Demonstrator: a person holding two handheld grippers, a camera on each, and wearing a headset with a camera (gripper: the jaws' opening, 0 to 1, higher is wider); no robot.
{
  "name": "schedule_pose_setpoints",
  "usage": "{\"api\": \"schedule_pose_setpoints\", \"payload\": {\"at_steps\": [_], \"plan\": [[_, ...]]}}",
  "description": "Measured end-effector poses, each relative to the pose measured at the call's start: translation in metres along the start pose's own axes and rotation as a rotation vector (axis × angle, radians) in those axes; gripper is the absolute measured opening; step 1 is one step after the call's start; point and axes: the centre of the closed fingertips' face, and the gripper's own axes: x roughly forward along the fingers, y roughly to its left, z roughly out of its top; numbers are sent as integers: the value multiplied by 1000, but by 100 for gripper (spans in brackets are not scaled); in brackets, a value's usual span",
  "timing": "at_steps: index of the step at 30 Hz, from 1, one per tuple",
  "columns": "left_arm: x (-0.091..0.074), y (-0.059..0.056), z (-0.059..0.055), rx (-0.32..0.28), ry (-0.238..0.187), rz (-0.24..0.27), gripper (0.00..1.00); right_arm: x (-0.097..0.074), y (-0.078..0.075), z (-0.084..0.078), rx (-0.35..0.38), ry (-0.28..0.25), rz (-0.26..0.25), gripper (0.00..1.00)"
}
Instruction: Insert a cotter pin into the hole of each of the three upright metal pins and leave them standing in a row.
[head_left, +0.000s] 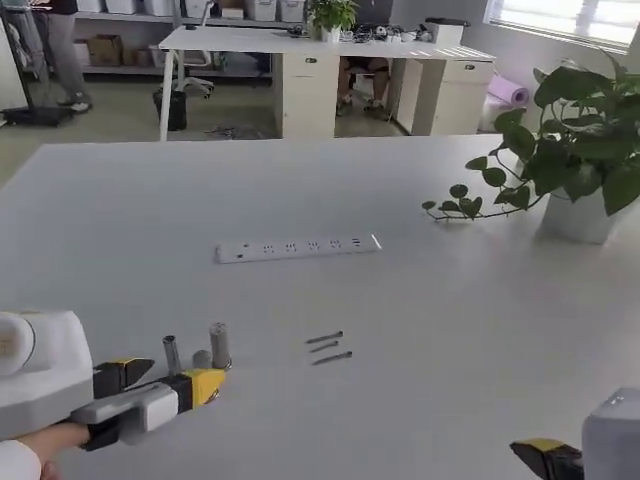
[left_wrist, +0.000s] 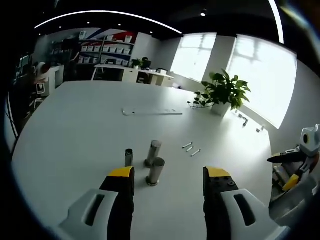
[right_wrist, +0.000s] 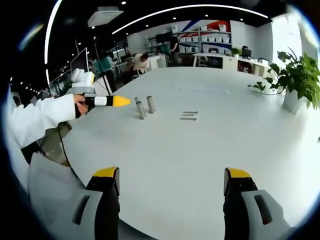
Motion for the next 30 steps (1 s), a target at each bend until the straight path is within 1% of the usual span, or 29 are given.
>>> {"api": "schedule_pose_setpoints", "payload": {"at_steps": [3, 5, 7, 8, 9, 10, 11, 15, 17, 19, 22, 26, 30], "plan": [[7, -2, 0, -1, 3, 2, 51, -1, 0, 0, -9, 4, -7, 84], [11, -4, -2, 11, 12, 1, 48, -2, 0, 0, -9, 3, -9, 84], [15, -5, -6, 40, 32, 6, 44, -3, -1, -1, -5, 1, -10, 84], [17, -5, -9, 62, 55, 15, 44, -4, -3, -2, -2, 2, -14, 84], [18, -3, -12, 88, 74, 23, 44, -4, -3, -3, 1, 3, -17, 84], [20, -1, -14, 134, 94, 39, 44, -5, -5, -4, 3, 5, -20, 84], [21, -1, -15, 152, 101, 46, 43, -6, -6, -5, 5, 6, -22, 84], [29, -3, -14, 156, 96, 44, 39, -9, -10, -6, 15, 7, -35, 84], [34, -3, -16, 162, 111, 38, 37, -9, -12, -7, 18, 10, -40, 84], [38, -1, -16, 177, 120, 45, 37, -9, -13, -7, 20, 11, -43, 84], [42, 0, -16, 184, 128, 50, 36, -9, -14, -8, 26, 15, -48, 84], [45, 3, -14, 182, 126, 56, 33, -10, -15, -9, 31, 18, -52, 84], [46, 9, -11, 158, 111, 85, 26, -9, -15, -12, 28, 23, -46, 84]]}}
